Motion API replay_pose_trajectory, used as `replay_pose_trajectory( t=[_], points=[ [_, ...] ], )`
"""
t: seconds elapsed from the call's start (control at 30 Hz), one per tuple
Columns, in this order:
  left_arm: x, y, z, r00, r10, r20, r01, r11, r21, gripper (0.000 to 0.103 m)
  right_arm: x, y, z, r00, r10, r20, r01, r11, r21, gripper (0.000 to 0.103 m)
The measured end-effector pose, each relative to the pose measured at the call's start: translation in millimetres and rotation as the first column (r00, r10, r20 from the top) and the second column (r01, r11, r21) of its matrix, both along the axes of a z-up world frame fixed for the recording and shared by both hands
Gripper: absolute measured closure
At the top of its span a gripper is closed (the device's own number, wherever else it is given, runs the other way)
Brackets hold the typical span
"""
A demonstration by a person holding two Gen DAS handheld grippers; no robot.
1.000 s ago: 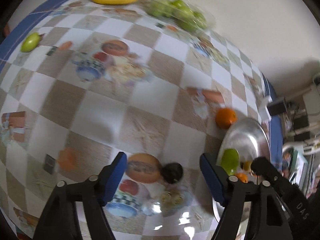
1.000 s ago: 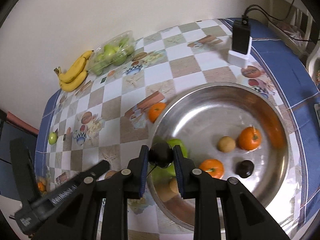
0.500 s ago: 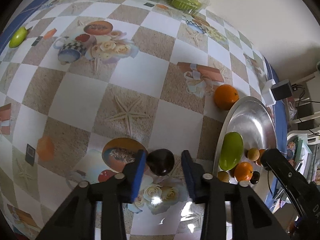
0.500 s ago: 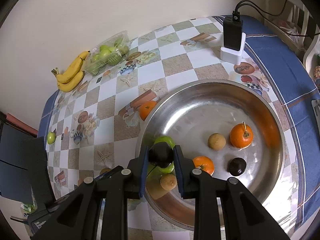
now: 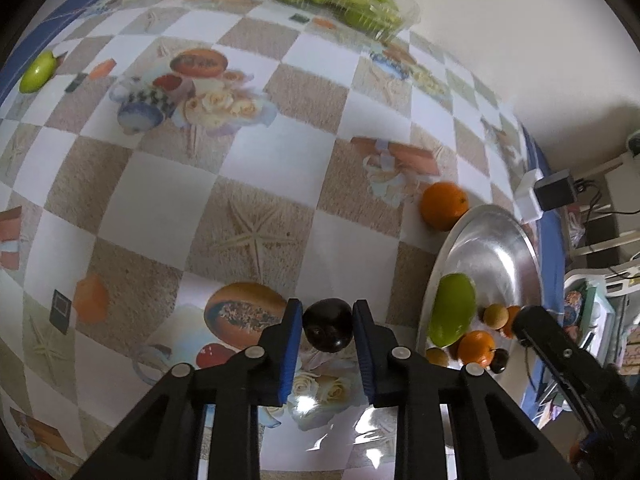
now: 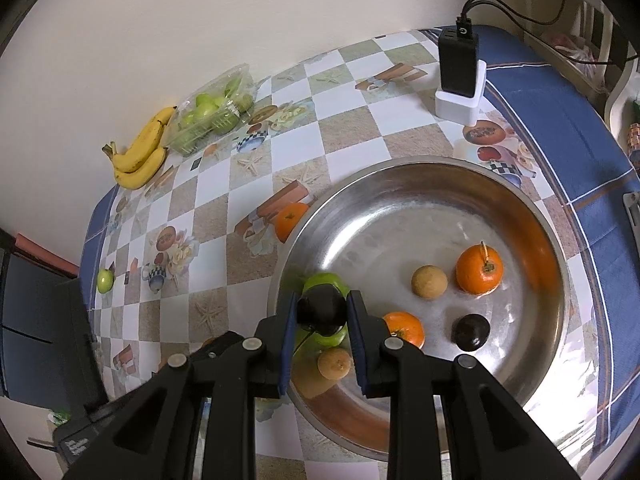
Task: Organize fruits
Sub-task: 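Carry the dark plums with both tools over the steel plate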
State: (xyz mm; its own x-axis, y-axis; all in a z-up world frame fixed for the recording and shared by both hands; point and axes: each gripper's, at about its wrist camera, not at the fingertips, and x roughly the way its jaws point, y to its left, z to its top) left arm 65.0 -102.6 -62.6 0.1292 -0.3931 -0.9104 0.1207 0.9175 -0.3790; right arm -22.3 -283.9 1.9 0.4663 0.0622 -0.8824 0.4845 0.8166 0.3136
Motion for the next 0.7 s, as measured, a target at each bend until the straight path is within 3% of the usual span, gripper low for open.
replay_pose_trajectory(
  t=[0.27,0.5,0.7],
  points=[
    [-14,-16,33,0.994,-0.074,0.078,0.079,0.995,-0.060,0.076,-17,-30,-1,0.994,-0.104,-0.018,0.104,0.995,0.007,0.077],
    [-35,-54,44,0.976,-0.195,0.098,0.202,0.977,-0.064,0.076,-36,-53,-2,0.983,-0.182,-0.028,0.182,0.983,0.015,0.077],
    [-59,-84,44,0.945,-0.308,0.113,0.311,0.950,-0.017,0.076,-49,-59,-8,0.975,-0.210,-0.073,0.211,0.977,0.009,0.077]
  ],
)
